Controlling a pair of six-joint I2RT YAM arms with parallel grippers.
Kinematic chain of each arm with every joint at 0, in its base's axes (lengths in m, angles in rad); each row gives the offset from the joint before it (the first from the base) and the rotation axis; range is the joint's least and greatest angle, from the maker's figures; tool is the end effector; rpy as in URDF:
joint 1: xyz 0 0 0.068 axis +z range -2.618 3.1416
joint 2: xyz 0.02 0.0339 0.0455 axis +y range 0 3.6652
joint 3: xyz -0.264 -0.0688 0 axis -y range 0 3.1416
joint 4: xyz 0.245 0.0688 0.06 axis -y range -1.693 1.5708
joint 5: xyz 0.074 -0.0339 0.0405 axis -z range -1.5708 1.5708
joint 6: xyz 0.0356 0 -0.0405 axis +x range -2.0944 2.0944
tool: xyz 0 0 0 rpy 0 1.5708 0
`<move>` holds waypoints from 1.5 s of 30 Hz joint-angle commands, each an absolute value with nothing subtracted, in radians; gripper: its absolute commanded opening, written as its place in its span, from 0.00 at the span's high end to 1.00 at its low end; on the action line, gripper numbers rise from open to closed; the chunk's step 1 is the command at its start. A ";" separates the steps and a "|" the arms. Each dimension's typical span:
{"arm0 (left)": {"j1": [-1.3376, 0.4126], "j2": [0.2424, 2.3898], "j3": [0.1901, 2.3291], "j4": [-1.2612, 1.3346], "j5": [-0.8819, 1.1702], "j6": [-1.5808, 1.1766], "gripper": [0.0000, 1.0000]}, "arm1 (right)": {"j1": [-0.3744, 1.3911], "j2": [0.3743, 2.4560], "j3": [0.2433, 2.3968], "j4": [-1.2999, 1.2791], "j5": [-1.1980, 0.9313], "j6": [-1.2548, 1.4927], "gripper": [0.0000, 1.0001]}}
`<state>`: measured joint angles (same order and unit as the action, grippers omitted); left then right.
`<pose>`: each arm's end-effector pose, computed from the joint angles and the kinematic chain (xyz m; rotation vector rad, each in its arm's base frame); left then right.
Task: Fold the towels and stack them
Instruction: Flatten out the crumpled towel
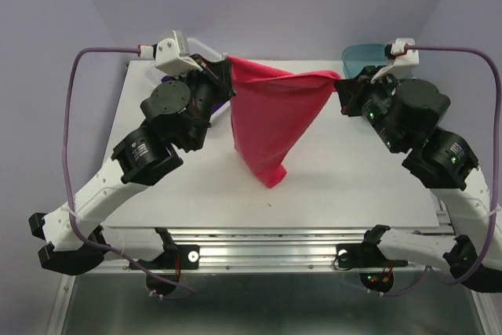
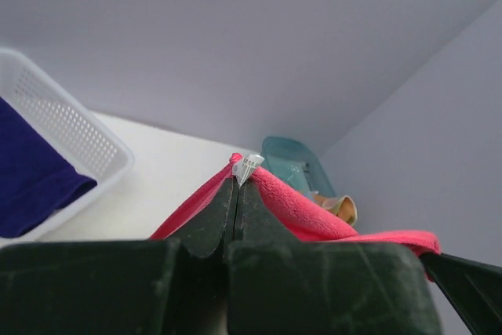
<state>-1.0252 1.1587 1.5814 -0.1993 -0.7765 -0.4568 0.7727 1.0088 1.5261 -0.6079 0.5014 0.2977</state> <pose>0.1303 -0.1666 0.5326 -0.2727 1.4233 -0.7014 0.1318 0.1046 0.5007 -0.0129 1.6653 0.3981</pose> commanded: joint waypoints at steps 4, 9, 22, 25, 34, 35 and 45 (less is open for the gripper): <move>-1.020 1.204 1.821 -0.127 -0.784 -0.224 1.00 | 0.770 1.210 1.956 -0.609 0.408 0.083 0.99; -1.020 1.267 1.923 -0.103 -0.793 -0.163 1.00 | 0.769 1.350 2.164 -0.603 0.414 -0.027 0.99; -0.657 1.529 2.106 -0.179 -0.399 -0.288 1.00 | 0.591 1.595 2.144 -0.242 0.697 -0.307 0.99; -0.585 1.661 2.244 -0.216 -0.292 -0.310 1.00 | 0.448 1.661 2.167 -0.239 0.550 -0.243 0.99; -0.532 1.798 2.368 -0.141 -0.080 -0.311 1.00 | 0.337 1.783 2.362 -0.278 0.279 -0.186 0.99; -0.531 1.790 2.367 -0.143 -0.080 -0.311 1.00 | 0.339 1.769 2.362 -0.282 0.269 -0.186 0.99; -0.564 1.450 1.967 -0.055 0.193 -0.442 1.00 | 0.337 1.347 2.080 -0.402 0.037 -0.008 0.99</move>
<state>-0.5362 1.6470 2.0911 -0.1787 0.0570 -0.3782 0.3351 1.5356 2.1143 -0.3870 0.1635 -0.1032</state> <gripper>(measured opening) 0.019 0.022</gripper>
